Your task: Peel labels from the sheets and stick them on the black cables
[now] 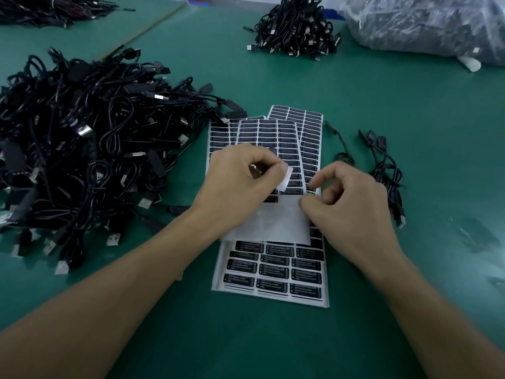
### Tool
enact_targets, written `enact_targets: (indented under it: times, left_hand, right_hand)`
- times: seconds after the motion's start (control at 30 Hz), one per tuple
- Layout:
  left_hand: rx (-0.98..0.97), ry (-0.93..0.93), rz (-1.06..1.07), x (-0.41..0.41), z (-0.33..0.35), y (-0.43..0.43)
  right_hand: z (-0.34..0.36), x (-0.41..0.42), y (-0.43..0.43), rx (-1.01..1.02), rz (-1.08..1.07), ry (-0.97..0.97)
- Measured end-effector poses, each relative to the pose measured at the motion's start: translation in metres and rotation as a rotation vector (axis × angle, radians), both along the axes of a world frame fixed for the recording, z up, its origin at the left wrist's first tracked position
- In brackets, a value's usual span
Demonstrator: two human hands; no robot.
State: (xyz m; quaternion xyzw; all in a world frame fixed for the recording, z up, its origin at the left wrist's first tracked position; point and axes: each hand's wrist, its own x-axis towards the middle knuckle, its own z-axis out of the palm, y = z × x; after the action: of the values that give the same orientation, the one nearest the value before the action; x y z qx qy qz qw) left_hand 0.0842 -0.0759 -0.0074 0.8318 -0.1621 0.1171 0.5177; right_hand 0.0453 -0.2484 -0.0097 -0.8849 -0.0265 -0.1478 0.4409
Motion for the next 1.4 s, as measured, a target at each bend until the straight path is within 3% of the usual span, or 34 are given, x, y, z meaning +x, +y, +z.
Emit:
enact_targets:
  times: [0.2,0.77,1.03,1.13,1.4]
  left_hand:
    - [-0.024,-0.028,0.015,-0.005,0.002,-0.008]
    - [0.018,-0.074,0.076,-0.011,0.006,-0.015]
    - [-0.005,-0.055,0.067,-0.013,0.006,-0.017]
    - [-0.05,-0.022,0.042,-0.012,0.007,-0.015]
    - [-0.212,0.12,-0.063,-0.008,0.008,-0.005]
  right_hand:
    - [0.0,-0.002,0.016,-0.208,-0.003,-0.276]
    - [0.003,-0.001,0.022,-0.082,-0.066,-0.135]
    - [0.002,0.0,0.02,-0.12,-0.091,-0.171]
    - [0.002,0.002,0.016,-0.002,-0.102,-0.147]
    - [0.008,0.008,0.006,0.628,0.036,0.045]
